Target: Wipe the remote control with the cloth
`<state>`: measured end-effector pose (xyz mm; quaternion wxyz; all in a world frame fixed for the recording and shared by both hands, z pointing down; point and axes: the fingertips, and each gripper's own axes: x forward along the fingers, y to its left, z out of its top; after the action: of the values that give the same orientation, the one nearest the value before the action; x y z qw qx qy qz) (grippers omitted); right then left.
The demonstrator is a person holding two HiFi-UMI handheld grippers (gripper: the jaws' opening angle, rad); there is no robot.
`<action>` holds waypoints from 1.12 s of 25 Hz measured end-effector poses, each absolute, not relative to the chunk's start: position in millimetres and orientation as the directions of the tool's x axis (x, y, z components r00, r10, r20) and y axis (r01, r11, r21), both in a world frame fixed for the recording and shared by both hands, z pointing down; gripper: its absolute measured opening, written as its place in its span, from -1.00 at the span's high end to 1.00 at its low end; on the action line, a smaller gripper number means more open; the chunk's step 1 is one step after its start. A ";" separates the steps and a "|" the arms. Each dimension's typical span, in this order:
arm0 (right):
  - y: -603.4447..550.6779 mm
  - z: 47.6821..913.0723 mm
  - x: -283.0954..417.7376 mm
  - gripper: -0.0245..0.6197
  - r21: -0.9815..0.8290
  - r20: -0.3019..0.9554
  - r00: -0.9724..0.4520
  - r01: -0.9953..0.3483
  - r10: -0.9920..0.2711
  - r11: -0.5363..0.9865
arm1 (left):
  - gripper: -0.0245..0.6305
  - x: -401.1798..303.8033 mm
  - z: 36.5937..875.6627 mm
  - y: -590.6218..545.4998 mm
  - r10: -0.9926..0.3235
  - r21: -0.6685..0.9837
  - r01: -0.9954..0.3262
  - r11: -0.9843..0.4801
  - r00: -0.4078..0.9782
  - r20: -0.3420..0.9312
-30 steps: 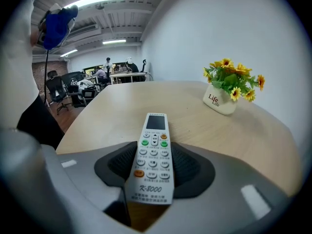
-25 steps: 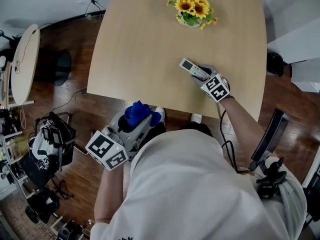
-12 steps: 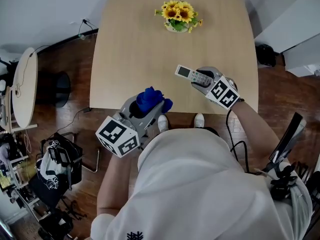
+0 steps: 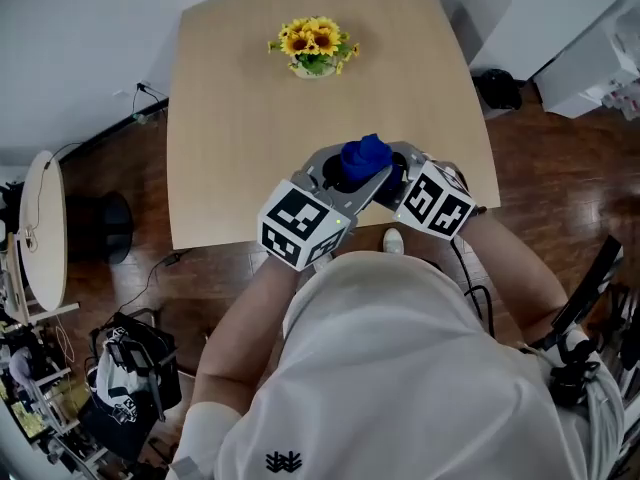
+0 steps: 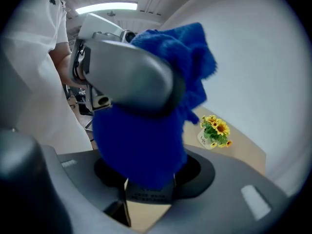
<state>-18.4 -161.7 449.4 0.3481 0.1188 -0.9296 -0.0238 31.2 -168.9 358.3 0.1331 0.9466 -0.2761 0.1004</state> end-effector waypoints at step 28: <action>-167.3 433.1 0.4 0.25 0.101 0.621 -0.719 -0.322 -0.313 0.941 | 0.48 -69.1 387.1 -210.4 -0.664 0.036 -0.726 -0.686 0.646 0.376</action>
<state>0.4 -167.3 433.1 0.3334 0.1712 -0.9271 0.0070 -69.1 -210.4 387.1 0.0919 0.9026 -0.3853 0.1688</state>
